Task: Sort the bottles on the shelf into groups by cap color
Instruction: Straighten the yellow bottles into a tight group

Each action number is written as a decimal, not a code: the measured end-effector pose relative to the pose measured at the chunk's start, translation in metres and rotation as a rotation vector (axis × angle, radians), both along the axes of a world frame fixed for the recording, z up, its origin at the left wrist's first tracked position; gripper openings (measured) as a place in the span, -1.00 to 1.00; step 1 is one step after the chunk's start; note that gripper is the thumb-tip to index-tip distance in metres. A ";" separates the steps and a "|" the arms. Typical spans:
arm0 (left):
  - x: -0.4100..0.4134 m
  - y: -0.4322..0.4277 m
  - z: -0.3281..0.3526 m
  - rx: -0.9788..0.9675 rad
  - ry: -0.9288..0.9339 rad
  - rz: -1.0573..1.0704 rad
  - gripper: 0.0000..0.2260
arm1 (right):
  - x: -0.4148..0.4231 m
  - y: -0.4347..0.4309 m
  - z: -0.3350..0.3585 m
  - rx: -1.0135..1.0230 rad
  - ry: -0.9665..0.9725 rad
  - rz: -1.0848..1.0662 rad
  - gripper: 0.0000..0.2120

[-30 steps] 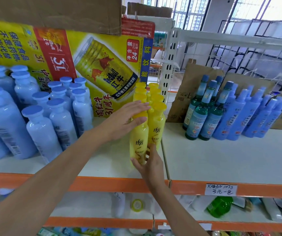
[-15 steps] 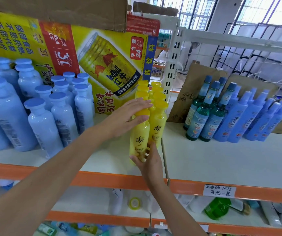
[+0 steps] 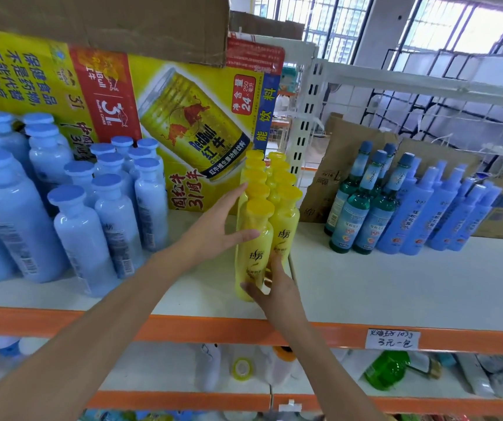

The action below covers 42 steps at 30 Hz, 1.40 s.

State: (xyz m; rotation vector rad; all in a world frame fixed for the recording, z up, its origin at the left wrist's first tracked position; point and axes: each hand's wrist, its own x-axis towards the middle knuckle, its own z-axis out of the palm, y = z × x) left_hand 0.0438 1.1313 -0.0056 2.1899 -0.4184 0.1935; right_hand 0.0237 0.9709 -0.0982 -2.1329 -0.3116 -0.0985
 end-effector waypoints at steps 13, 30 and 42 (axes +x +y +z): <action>-0.002 -0.005 -0.005 -0.211 0.098 -0.104 -0.22 | -0.004 0.010 0.004 -0.029 0.059 -0.098 -0.43; -0.026 0.032 0.041 0.111 -0.268 0.137 -0.42 | -0.012 -0.015 0.134 -0.391 -0.404 -0.017 -0.31; -0.064 0.150 0.048 0.317 -0.359 0.515 -0.61 | 0.028 0.083 0.168 -0.598 -0.492 0.411 -0.39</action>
